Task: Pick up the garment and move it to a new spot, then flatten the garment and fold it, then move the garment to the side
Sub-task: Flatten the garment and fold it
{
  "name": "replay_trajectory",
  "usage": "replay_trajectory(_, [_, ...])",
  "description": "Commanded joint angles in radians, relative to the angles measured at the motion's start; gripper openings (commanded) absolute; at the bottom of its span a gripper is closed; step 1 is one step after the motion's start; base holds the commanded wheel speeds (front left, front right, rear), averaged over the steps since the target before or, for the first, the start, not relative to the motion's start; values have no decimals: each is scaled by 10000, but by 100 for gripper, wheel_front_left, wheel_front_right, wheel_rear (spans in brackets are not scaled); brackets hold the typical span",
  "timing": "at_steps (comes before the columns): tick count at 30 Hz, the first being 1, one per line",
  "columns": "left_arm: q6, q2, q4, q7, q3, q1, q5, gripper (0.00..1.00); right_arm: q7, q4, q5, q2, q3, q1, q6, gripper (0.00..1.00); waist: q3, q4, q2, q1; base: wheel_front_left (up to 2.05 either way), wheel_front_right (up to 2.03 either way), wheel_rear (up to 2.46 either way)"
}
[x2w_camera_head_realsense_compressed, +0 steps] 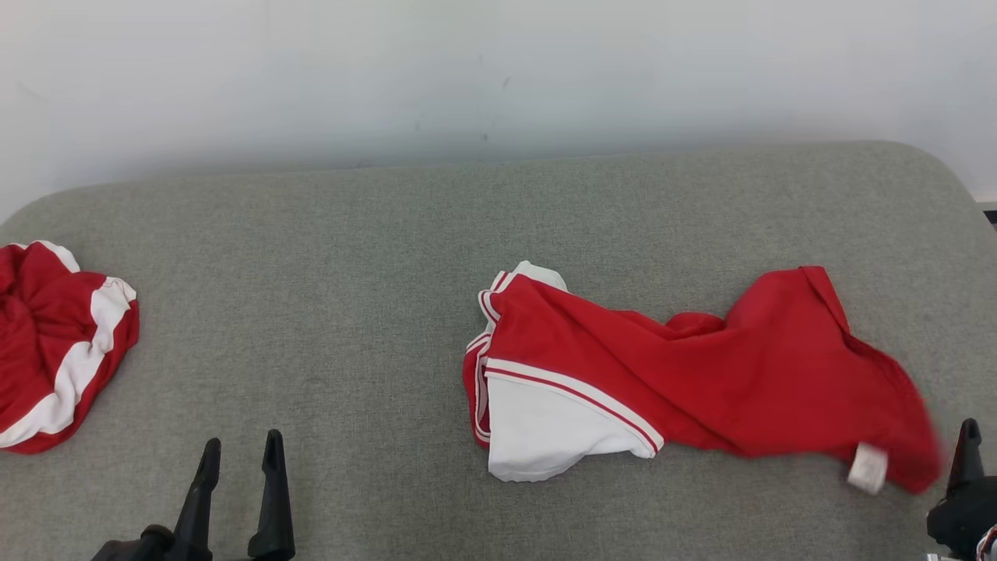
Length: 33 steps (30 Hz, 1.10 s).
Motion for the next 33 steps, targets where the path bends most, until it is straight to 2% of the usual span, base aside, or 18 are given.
replay_trajectory(1, [7, 5, -3, -8, -6, 77, -79, 100, -52, -9, -382, 67, -199, -39, -23, 100, -18, 22, 0, 0, 0, 0, 0])
replay_trajectory(5, [21, 6, 8, -8, -37, 136, -94, 100, -435, -193, -1622, 328, -452, -7, -23, 100, -101, 79, 0, 0, 0, 0, 0])
replay_trajectory(10, [77, 6, 38, -7, 23, 301, -107, 100, -1460, -835, -2339, 538, 426, 406, -23, 100, -367, 73, 0, 0, 0, 0, 0])
replay_trajectory(17, [175, 5, 56, -7, 11, 647, -98, 100, -2591, -1566, -2388, 606, 2564, 1128, -23, 100, -773, -17, 0, 0, 0, 0, 0])
replay_trajectory(24, [243, 6, 100, -7, -92, 831, -149, 100, -2879, -2211, -2729, 608, 4303, 1758, -23, 100, -1043, -35, 0, 0, 0, 0, 0])
replay_trajectory(33, [258, 6, 201, -7, -59, 1101, -61, 100, -2929, -2581, -2768, 605, 5328, 2426, -23, 100, -1260, 15, 0, 0, 0, 0, 0])
